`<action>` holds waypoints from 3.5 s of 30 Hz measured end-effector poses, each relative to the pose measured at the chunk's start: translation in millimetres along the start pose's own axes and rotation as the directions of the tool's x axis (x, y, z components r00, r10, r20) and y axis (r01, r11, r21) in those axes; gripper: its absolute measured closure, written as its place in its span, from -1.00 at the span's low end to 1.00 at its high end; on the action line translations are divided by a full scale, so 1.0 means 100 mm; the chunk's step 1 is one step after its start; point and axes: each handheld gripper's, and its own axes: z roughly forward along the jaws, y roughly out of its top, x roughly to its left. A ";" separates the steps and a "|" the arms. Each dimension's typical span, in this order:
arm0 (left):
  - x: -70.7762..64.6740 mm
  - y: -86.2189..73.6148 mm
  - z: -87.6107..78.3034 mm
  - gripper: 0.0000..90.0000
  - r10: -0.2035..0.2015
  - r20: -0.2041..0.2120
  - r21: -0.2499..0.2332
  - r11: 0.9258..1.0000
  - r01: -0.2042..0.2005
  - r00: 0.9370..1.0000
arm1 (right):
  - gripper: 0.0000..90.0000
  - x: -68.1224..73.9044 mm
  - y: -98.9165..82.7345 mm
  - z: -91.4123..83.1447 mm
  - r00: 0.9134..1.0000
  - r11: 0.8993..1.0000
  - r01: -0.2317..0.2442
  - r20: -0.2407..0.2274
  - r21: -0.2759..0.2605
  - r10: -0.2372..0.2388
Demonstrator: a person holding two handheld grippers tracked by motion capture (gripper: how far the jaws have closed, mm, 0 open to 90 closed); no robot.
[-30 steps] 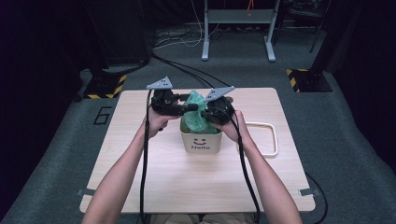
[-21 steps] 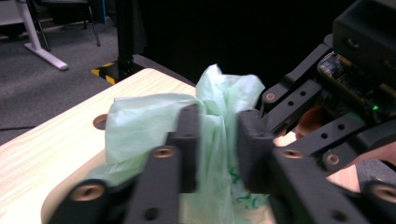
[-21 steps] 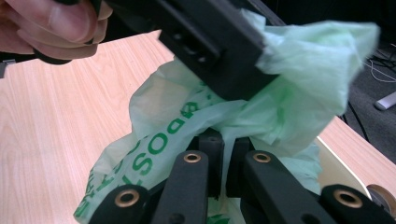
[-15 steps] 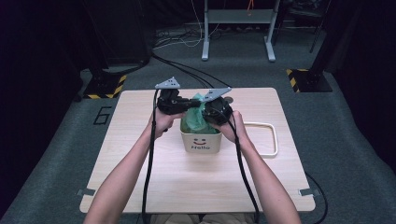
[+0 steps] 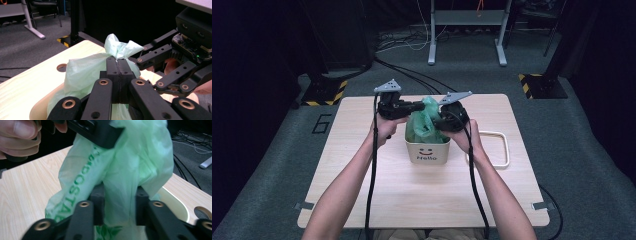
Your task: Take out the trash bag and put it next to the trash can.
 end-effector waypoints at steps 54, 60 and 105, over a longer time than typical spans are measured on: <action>-0.06 0.67 -0.33 1.00 0.060 -0.097 -0.022 0.998 -0.062 0.993 | -0.77 0.31 -1.98 -0.13 0.983 0.973 -0.180 0.050 0.142 0.174; -0.07 0.76 -0.39 1.00 0.068 -0.106 -0.032 0.997 -0.072 0.992 | -0.77 0.31 -2.07 -0.11 0.981 0.968 -0.193 0.050 0.161 0.188; 0.17 0.88 -1.19 1.00 0.042 -0.268 -0.108 0.991 -0.073 0.962 | -0.76 0.38 -2.26 -0.03 0.978 0.972 -0.175 0.144 0.159 0.152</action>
